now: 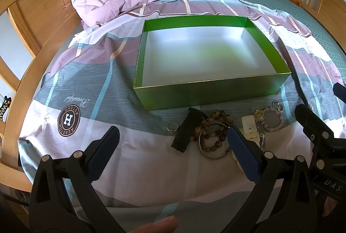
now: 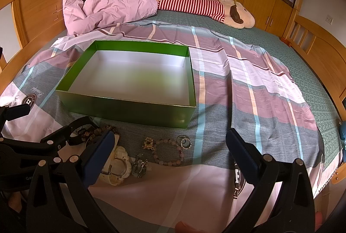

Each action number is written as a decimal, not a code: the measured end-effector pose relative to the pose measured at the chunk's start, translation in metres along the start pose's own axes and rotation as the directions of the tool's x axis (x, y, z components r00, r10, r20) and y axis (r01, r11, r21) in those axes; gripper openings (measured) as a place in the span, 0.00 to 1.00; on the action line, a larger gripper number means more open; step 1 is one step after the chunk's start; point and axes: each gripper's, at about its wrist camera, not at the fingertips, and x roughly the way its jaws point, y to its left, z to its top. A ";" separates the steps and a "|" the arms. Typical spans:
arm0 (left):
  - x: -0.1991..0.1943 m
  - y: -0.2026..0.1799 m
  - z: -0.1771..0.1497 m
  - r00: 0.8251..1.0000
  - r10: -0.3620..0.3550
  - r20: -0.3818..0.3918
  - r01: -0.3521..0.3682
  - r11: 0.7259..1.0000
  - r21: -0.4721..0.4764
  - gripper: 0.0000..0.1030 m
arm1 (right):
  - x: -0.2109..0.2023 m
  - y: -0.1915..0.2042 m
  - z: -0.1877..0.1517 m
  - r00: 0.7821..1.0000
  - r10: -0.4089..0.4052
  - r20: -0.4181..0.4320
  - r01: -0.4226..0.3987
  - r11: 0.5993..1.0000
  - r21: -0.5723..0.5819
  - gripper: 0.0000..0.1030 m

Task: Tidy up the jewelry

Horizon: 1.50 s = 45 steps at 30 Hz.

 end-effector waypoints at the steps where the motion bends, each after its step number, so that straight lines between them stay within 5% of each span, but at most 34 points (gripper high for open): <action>1: 0.000 0.000 0.000 1.000 0.001 0.000 -0.001 1.000 0.000 0.96 | 0.000 0.000 -0.001 1.000 0.000 0.000 0.000 1.000 0.000 0.97; 32: 0.000 0.003 -0.004 1.000 0.010 -0.007 -0.010 1.000 0.006 0.96 | 0.001 0.003 -0.002 1.000 -0.005 -0.002 0.005 1.000 -0.005 0.97; 42: 0.014 0.017 -0.005 0.996 0.028 -0.082 -0.030 0.999 -0.025 0.96 | 0.016 -0.032 -0.005 0.988 -0.136 -0.069 0.137 0.991 0.004 0.97; 45: 0.013 0.020 -0.003 0.997 0.034 -0.075 -0.036 0.999 -0.026 0.96 | 0.018 -0.036 -0.008 0.990 -0.111 -0.090 0.111 0.994 -0.004 0.97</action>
